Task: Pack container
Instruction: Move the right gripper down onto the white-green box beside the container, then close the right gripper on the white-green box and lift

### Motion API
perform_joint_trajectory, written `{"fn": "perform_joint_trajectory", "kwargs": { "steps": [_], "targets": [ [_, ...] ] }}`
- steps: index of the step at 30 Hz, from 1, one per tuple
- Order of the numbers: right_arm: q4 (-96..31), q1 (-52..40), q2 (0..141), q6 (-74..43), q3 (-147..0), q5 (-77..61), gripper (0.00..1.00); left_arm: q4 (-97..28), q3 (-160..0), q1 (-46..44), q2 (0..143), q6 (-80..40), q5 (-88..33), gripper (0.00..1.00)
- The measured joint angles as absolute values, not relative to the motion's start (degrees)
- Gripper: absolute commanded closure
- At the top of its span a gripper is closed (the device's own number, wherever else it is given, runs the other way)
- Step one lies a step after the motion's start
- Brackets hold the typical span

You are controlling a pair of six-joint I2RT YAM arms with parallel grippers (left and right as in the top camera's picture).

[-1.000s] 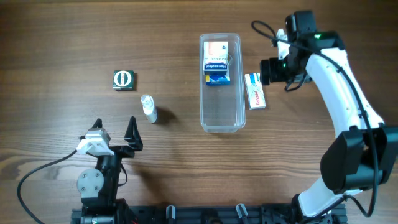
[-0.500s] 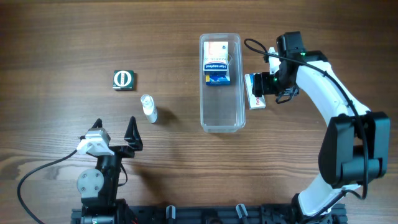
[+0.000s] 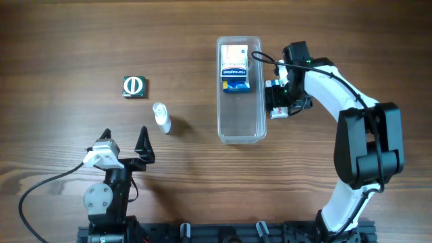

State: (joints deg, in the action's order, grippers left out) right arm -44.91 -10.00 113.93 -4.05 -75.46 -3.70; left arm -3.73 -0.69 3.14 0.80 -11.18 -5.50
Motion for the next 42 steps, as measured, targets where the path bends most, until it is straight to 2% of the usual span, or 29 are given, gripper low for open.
{"fn": "perform_joint_trajectory", "kwargs": {
  "steps": [14,26,42],
  "targets": [
    [-44.4,-8.9,114.0,-5.3,-75.5,5.0,0.11,-3.7,-0.7,3.1,0.8,-11.2,-5.5,0.00],
    [-37.5,-7.3,114.0,2.9,-75.5,4.1,0.15,-3.7,-0.7,3.1,0.8,-11.2,-5.5,0.00],
    [-37.1,-7.3,114.0,2.5,-75.5,1.5,0.21,-3.7,-0.7,3.1,0.8,-11.2,-5.5,0.00]
  ]
}}
